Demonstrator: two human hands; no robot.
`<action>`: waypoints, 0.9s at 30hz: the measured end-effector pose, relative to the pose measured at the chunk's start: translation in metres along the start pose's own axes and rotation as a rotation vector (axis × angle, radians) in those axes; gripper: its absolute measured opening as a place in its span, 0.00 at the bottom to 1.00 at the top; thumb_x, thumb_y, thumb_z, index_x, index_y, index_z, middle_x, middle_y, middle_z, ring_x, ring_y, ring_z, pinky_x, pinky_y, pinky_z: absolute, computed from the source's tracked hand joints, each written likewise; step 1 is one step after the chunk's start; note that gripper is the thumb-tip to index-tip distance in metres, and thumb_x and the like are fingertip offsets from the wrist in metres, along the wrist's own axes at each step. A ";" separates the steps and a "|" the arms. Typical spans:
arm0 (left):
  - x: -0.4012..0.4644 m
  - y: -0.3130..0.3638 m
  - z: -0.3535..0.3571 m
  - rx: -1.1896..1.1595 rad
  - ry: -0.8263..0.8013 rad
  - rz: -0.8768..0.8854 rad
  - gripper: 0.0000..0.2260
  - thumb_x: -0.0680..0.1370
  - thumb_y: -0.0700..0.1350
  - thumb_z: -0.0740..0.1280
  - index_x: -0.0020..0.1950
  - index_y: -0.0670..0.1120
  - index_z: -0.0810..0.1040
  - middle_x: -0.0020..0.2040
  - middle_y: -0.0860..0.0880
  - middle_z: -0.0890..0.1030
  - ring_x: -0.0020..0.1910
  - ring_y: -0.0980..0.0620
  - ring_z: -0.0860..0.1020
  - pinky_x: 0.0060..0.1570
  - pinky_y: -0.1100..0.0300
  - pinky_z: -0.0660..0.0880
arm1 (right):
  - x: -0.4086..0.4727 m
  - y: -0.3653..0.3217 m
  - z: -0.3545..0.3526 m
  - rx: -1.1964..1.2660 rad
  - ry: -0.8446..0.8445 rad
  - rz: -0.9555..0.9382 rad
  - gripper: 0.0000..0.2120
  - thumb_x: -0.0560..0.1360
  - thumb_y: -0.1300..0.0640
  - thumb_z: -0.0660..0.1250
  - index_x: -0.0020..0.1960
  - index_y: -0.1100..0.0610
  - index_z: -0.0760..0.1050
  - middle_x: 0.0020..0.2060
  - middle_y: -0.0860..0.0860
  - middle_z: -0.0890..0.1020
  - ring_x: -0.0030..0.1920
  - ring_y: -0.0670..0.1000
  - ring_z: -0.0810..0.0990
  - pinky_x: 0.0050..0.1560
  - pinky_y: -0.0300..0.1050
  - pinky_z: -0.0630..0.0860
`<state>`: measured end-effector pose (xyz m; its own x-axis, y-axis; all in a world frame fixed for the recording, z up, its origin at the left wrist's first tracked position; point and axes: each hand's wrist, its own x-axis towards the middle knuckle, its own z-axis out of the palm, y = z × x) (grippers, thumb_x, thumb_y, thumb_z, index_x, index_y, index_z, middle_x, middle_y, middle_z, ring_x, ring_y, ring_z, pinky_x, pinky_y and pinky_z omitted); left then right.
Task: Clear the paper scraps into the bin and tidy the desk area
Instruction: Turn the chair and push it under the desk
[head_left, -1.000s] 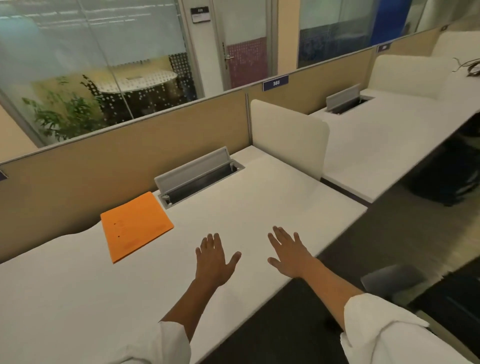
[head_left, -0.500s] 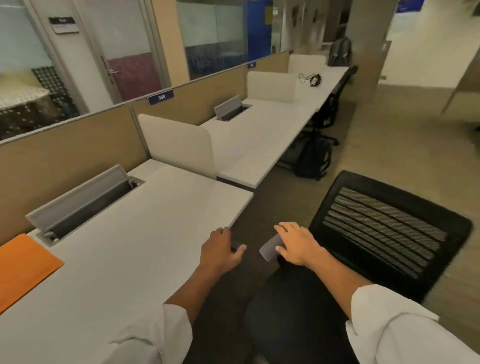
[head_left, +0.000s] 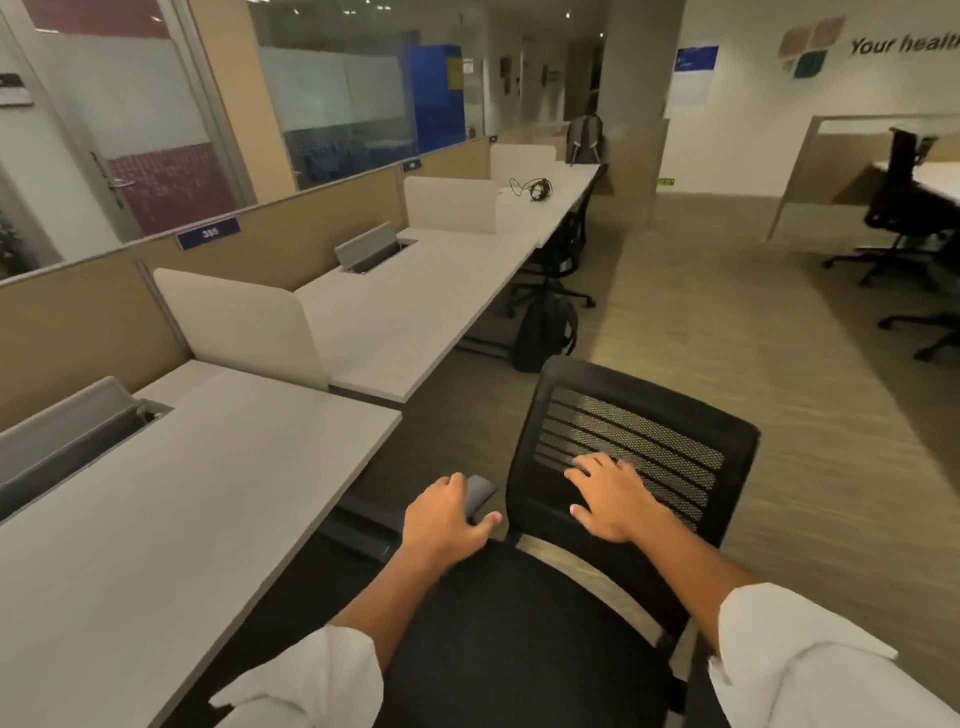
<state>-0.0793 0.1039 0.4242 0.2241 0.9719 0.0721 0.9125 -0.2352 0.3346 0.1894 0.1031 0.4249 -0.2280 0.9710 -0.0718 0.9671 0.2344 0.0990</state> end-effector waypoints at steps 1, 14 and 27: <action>0.006 0.018 0.008 -0.003 -0.013 -0.012 0.27 0.69 0.71 0.64 0.57 0.52 0.72 0.51 0.54 0.77 0.47 0.55 0.76 0.43 0.61 0.74 | -0.001 0.020 0.005 -0.009 -0.007 -0.003 0.28 0.78 0.43 0.60 0.75 0.52 0.62 0.76 0.54 0.62 0.76 0.56 0.57 0.71 0.62 0.63; 0.070 0.245 0.160 -0.182 -0.250 -0.187 0.50 0.60 0.76 0.65 0.71 0.44 0.63 0.67 0.46 0.72 0.68 0.46 0.70 0.63 0.49 0.73 | 0.037 0.294 0.043 -0.020 -0.094 0.231 0.42 0.74 0.41 0.67 0.79 0.56 0.50 0.76 0.61 0.57 0.75 0.62 0.59 0.70 0.62 0.65; 0.089 0.267 0.175 -0.262 -0.160 -0.293 0.45 0.62 0.72 0.70 0.68 0.45 0.64 0.66 0.47 0.70 0.68 0.46 0.67 0.64 0.48 0.72 | 0.065 0.299 0.070 0.211 -0.149 0.114 0.58 0.65 0.40 0.77 0.80 0.55 0.43 0.66 0.62 0.71 0.63 0.63 0.74 0.59 0.52 0.76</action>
<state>0.2436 0.1257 0.3557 0.0369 0.9788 -0.2016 0.8326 0.0814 0.5479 0.4717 0.2331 0.3801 -0.1127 0.9694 -0.2183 0.9912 0.0943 -0.0931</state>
